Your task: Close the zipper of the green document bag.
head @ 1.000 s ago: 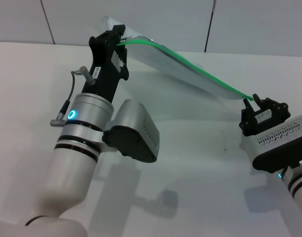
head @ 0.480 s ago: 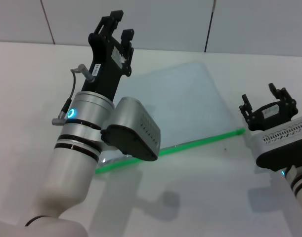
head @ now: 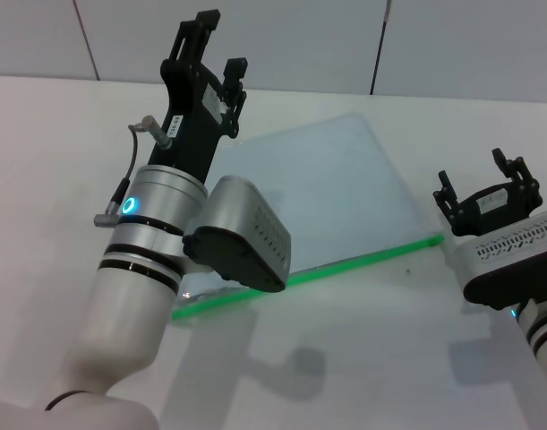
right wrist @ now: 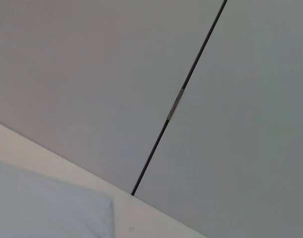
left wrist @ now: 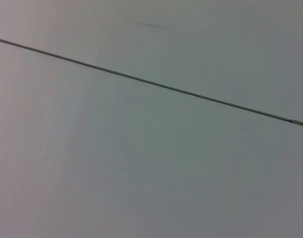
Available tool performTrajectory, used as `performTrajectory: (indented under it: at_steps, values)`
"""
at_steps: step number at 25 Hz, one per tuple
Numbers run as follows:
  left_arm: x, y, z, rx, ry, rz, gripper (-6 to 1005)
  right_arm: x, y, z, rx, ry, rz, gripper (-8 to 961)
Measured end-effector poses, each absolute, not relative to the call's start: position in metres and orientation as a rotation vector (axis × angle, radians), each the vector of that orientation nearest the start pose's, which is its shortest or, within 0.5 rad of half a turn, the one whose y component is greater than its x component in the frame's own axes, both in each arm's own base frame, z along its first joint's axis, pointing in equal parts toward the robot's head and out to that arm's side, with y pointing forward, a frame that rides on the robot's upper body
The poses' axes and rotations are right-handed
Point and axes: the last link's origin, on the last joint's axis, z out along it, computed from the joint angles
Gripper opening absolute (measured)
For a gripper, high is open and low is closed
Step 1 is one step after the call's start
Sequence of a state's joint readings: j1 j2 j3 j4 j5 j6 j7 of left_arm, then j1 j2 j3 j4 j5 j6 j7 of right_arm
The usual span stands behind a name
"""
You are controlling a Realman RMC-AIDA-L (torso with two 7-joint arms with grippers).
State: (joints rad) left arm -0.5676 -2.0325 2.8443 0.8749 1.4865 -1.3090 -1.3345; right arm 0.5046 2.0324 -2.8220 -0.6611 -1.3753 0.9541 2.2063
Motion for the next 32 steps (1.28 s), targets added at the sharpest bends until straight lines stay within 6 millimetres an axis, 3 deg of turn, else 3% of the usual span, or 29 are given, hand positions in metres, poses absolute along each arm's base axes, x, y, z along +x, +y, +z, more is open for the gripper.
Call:
performTrajectory:
  at_steps: [8,18,32]
  values:
    - [-0.172,0.329,-0.065,-1.445,0.499,0.071,691,0.262,0.331,-0.086,-1.74,0.304,0.215,739]
    - [-0.186,0.329,-0.041,-1.362,0.186,-0.133,682,0.254,0.332,-0.074,-1.614,0.454,0.377,737]
    - [-0.212,0.331,-0.033,-1.334,-0.144,-0.277,677,0.278,0.347,-0.061,-1.551,0.703,0.482,735]
